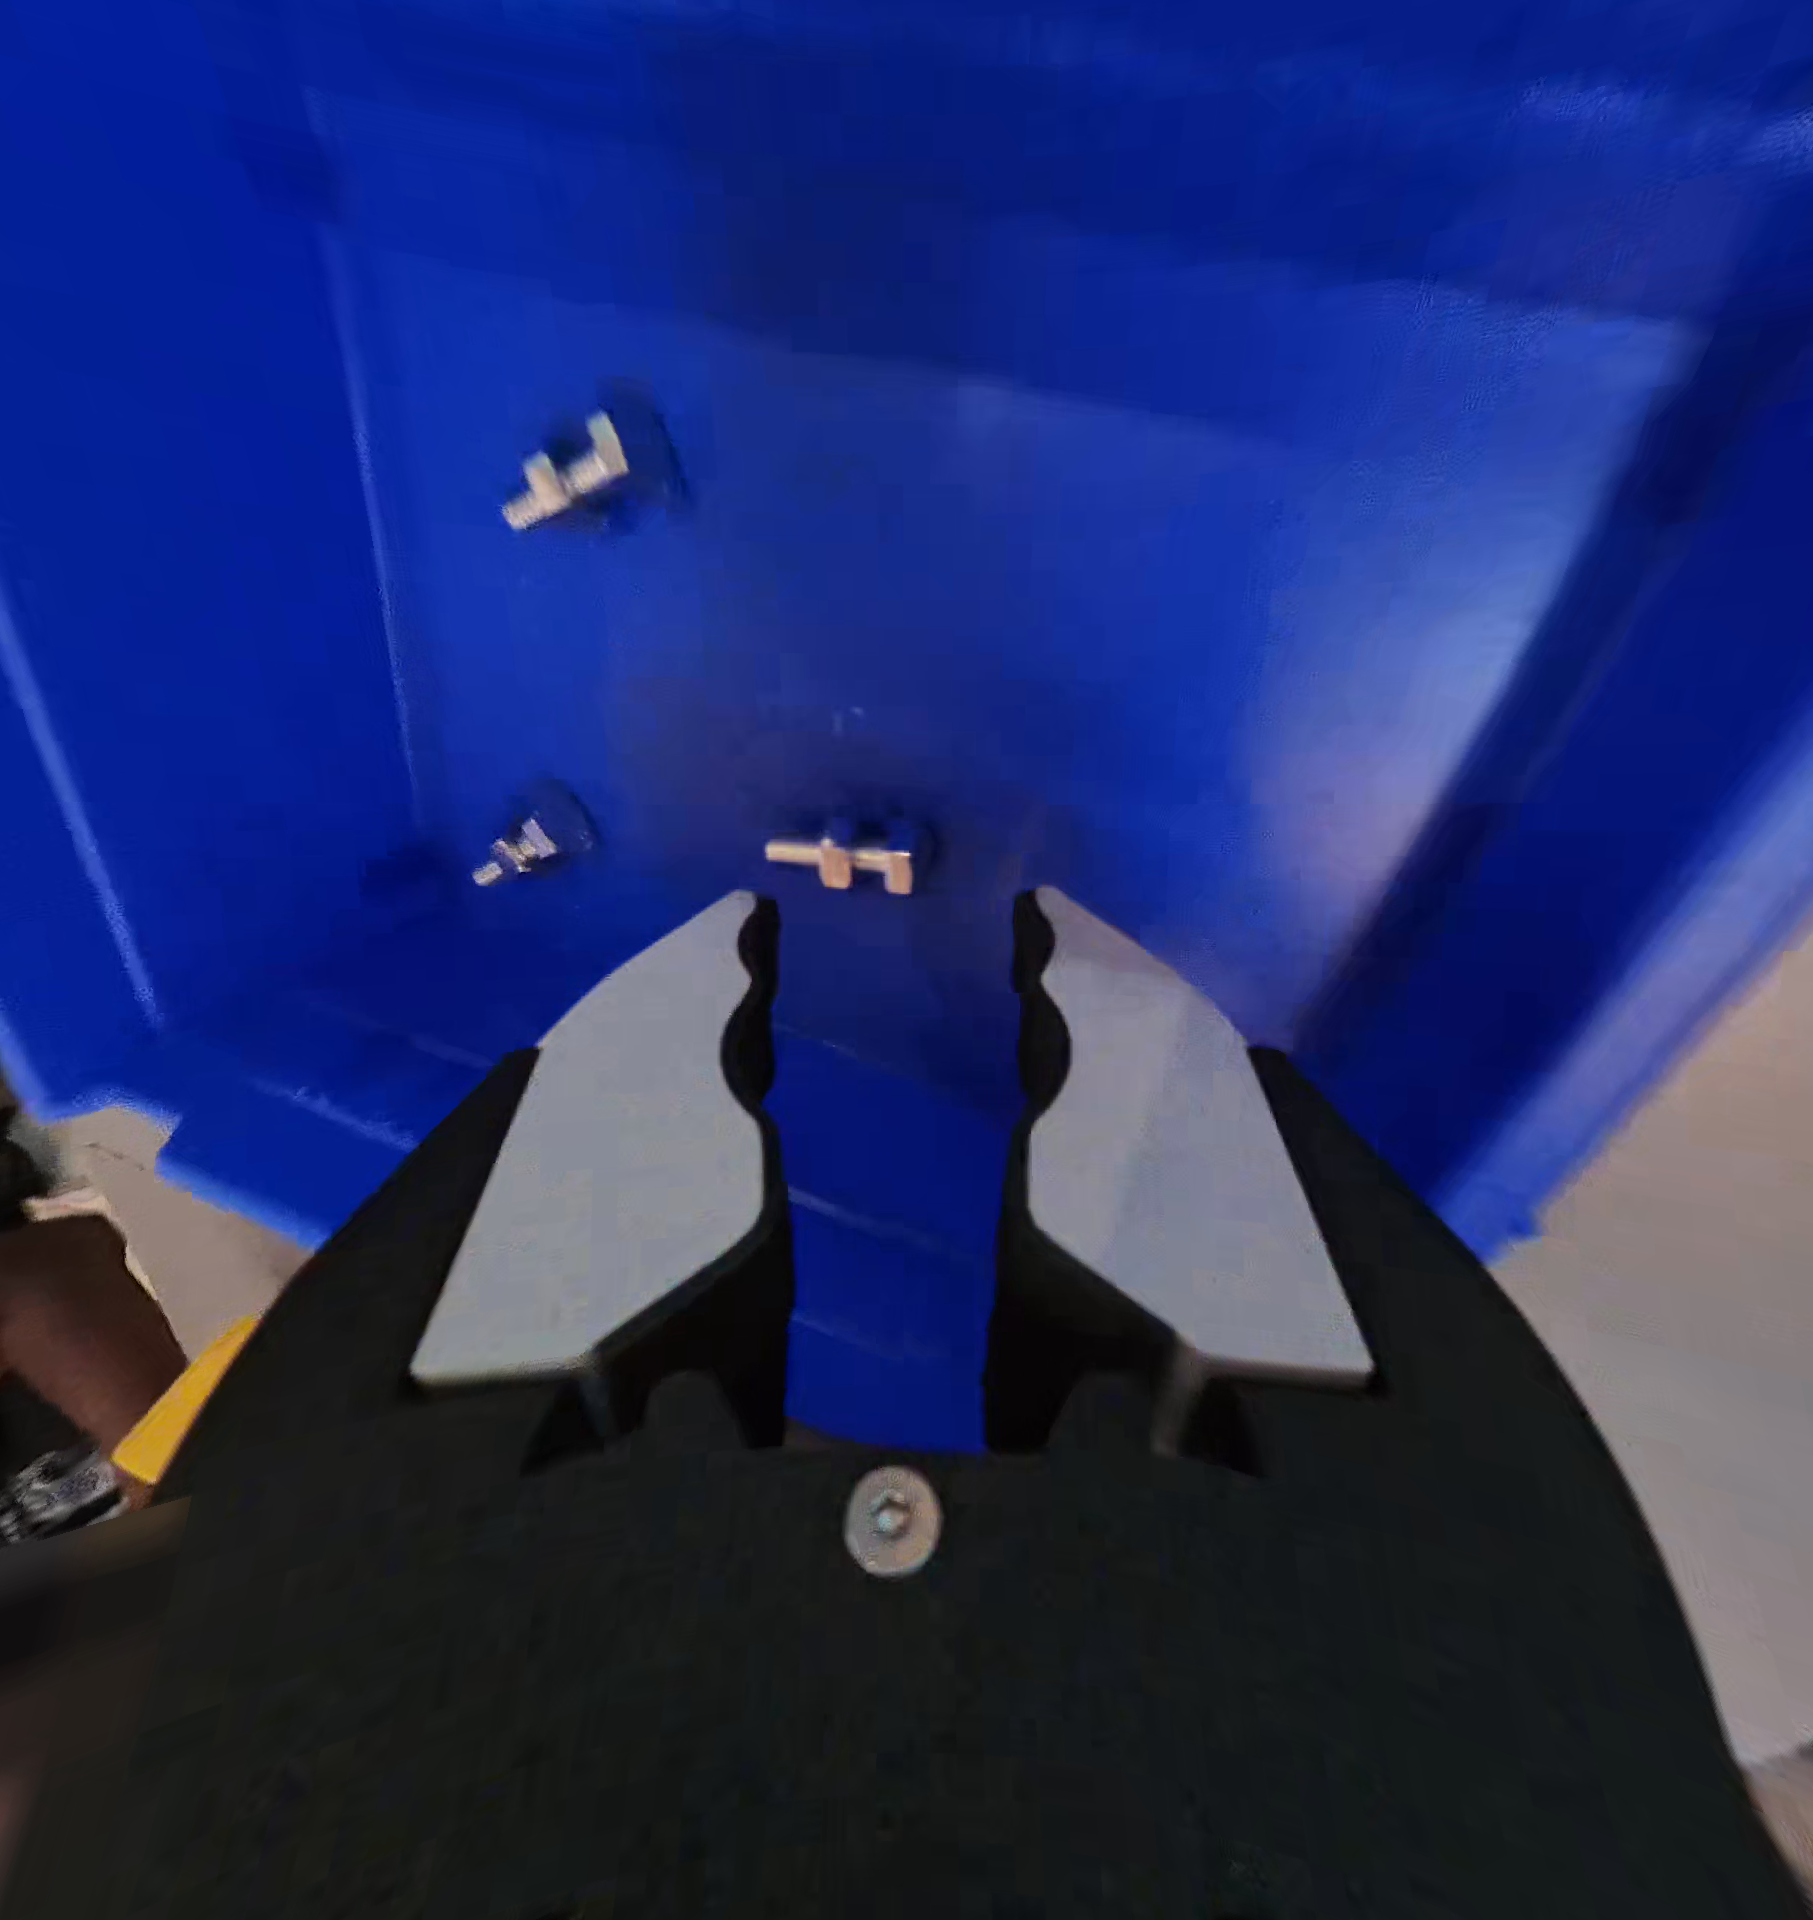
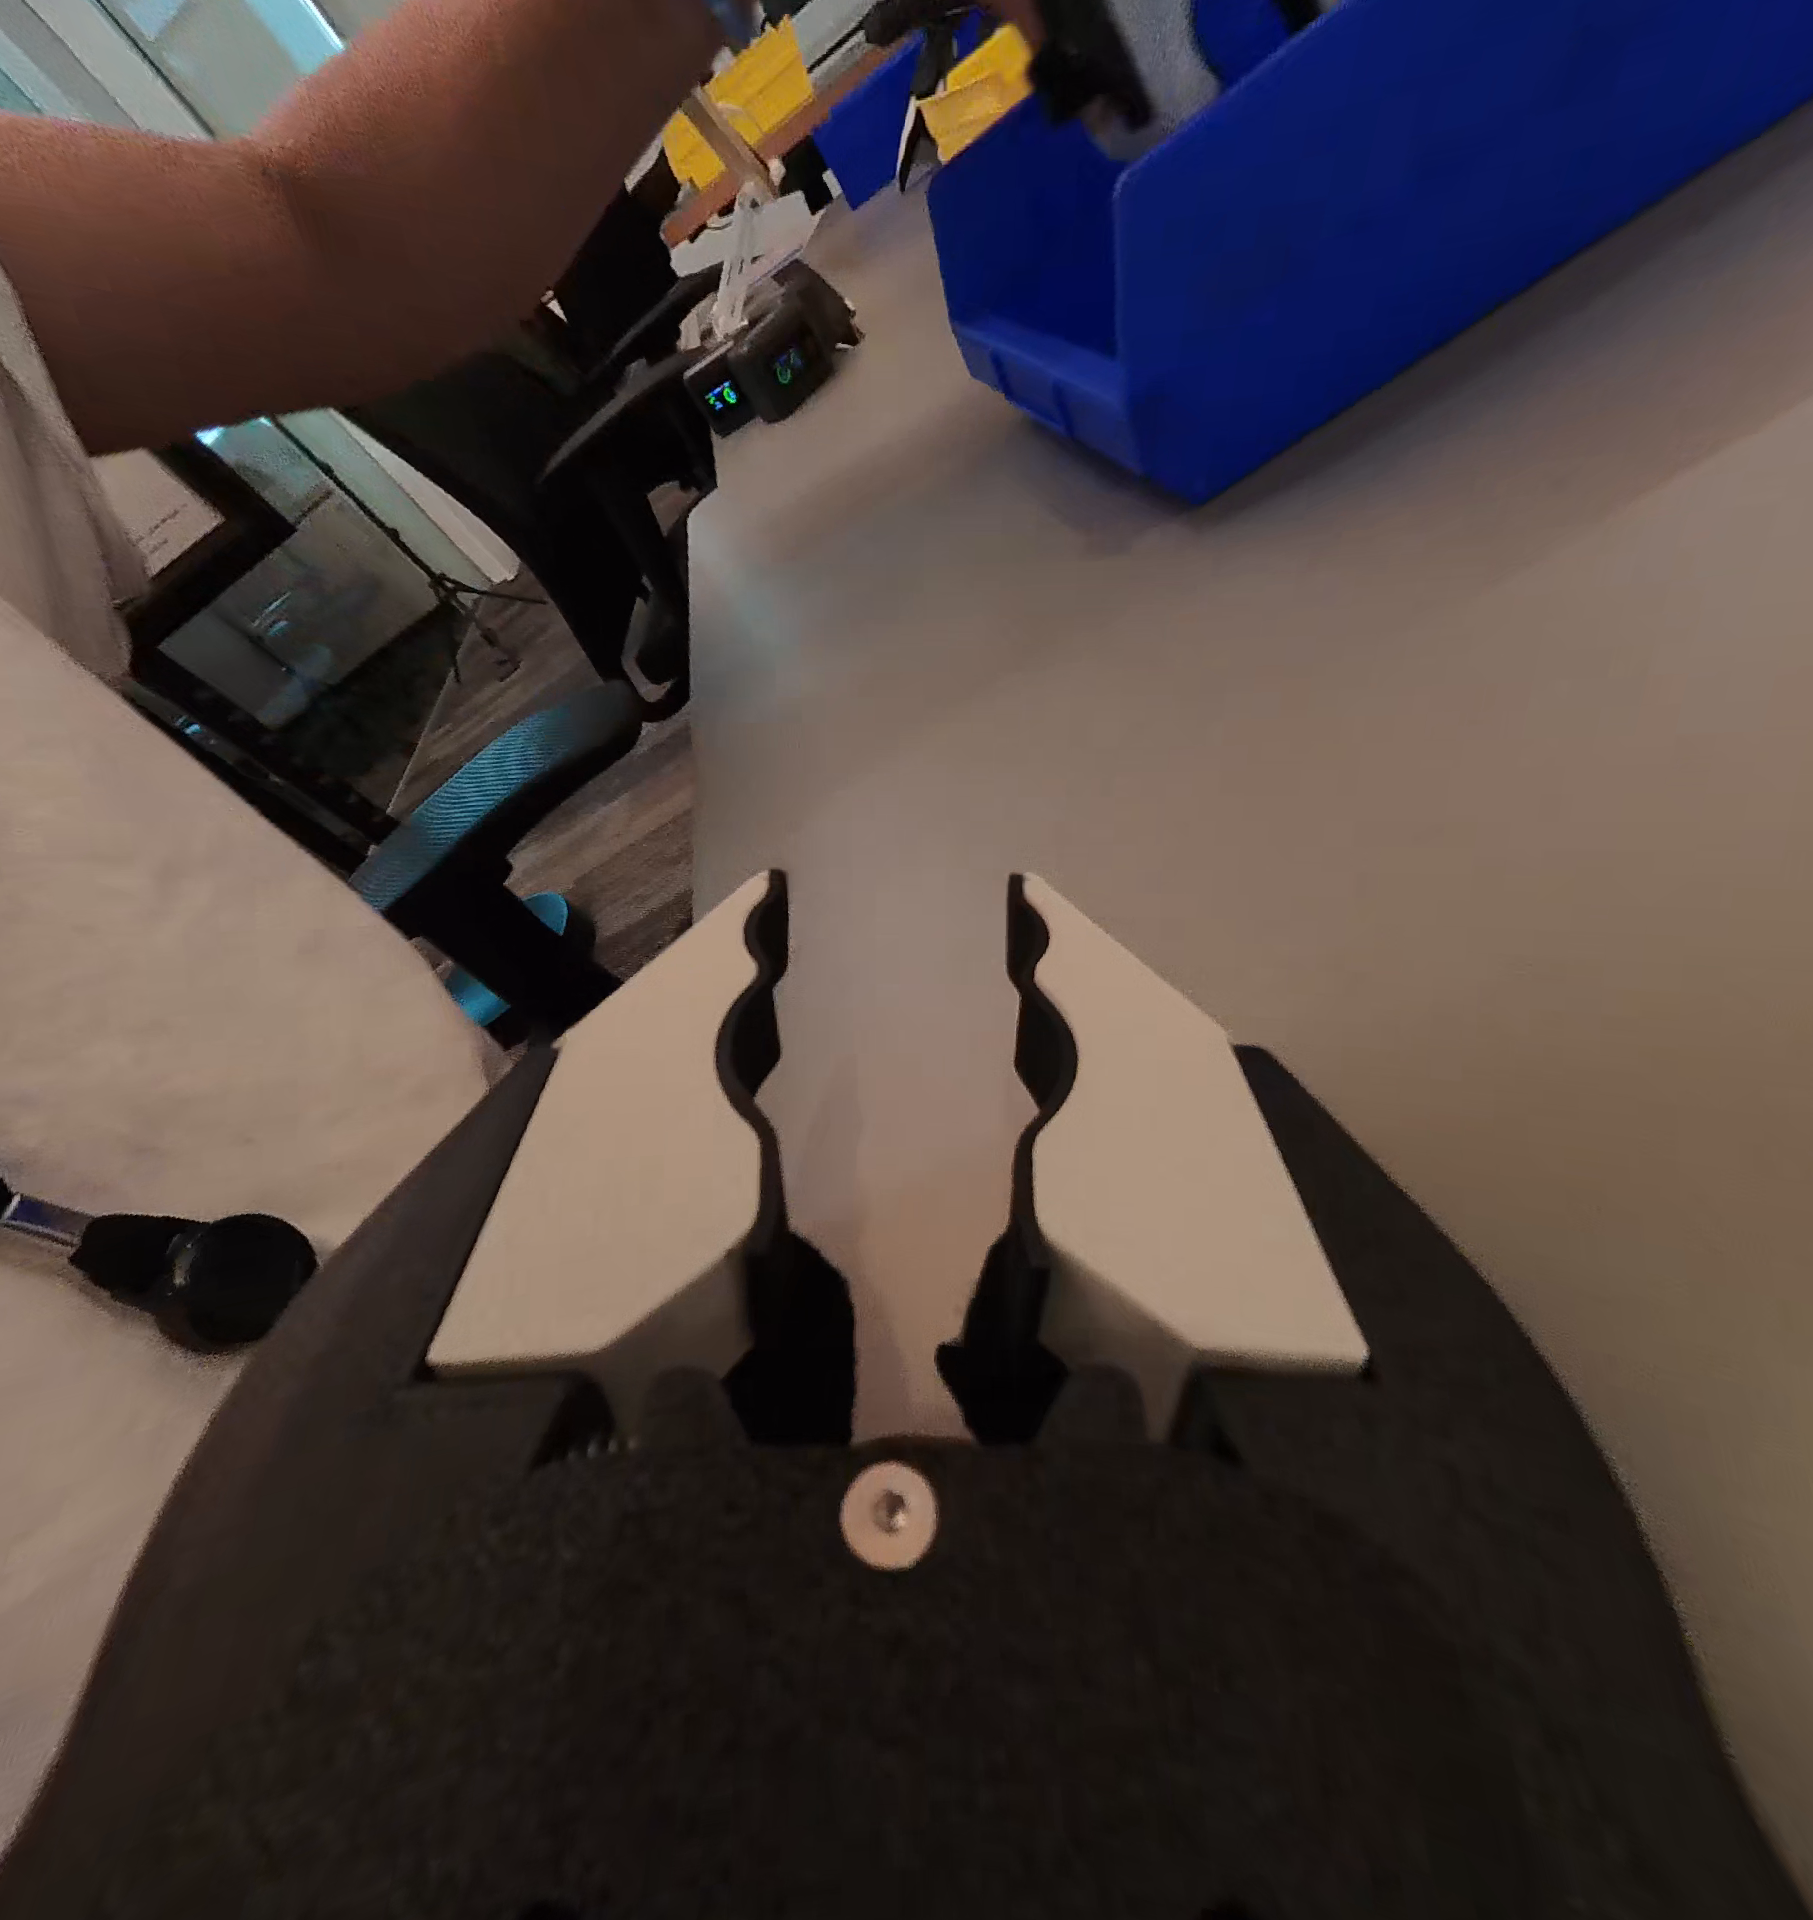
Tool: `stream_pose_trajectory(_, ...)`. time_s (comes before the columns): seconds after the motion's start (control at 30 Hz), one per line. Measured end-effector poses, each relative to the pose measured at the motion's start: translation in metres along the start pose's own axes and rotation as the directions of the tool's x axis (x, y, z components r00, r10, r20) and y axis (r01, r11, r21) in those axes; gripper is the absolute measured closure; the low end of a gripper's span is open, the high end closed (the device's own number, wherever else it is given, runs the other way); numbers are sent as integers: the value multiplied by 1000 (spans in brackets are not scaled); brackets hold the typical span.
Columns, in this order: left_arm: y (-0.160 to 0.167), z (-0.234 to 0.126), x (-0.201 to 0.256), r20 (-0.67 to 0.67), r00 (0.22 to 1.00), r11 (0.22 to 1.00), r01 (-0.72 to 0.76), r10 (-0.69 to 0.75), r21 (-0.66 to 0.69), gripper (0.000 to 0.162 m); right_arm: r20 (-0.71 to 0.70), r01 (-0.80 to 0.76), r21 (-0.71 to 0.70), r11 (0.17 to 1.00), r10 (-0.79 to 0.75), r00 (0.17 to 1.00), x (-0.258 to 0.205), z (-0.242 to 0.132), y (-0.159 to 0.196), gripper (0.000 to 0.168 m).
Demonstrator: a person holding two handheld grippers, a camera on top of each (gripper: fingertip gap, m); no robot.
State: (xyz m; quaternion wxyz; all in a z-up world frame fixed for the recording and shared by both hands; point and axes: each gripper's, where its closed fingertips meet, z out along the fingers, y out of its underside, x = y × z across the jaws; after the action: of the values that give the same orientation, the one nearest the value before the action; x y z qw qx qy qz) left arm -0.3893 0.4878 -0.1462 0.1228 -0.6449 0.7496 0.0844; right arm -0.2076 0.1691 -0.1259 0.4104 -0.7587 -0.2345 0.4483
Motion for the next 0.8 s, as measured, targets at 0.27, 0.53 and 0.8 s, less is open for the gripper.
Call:
stream_pose_trajectory(0.27,23,45,-9,-206,978,972,-82,36,-219,108,22,-43,53,998,42,999,1,-9,-6,127)
stream_pose_trajectory(0.53,1,42,-5,-169,979,988,-130,115,-82,121,42,-91,85,992,88,995,3,-13,-11,127)
stream_pose_trajectory(0.8,-43,-19,2,134,978,972,-180,160,153,121,102,-141,108,984,130,986,4,-7,-21,127)
